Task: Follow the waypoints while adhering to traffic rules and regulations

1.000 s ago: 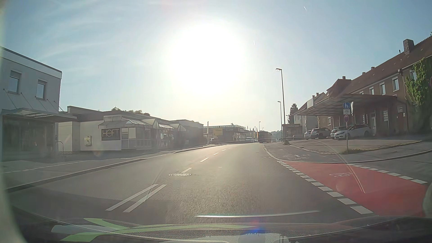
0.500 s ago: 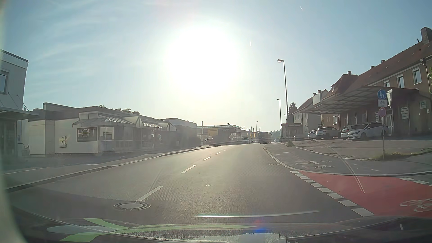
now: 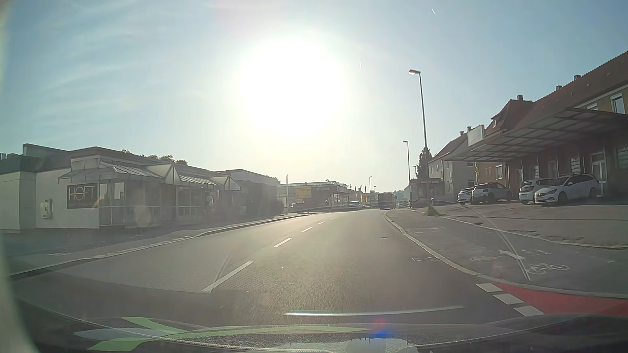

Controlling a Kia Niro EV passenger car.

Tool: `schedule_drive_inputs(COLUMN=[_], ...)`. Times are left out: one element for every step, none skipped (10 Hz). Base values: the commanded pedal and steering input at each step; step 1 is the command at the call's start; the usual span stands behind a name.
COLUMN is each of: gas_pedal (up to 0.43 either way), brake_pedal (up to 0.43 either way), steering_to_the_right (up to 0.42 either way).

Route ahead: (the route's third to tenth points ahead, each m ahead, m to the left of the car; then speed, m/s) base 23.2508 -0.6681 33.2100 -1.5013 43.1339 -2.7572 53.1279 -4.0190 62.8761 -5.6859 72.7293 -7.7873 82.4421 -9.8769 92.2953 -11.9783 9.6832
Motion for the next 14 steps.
schedule_drive_inputs(gas_pedal=[0.177, 0.177, 0.169, 0.169, 0.157, 0.157, 0.157, 0.150, 0.150, 0.150, 0.150, 0.138, 0.138, 0.138], brake_pedal=[0.000, 0.000, 0.000, 0.000, 0.000, 0.000, 0.000, 0.000, 0.000, 0.000, 0.000, 0.000, 0.000, 0.000], steering_to_the_right=[0.007, 0.006, 0.006, 0.008, 0.010, 0.012, 0.013, 0.013, 0.013, 0.013, 0.013, 0.013, 0.013, 0.013])
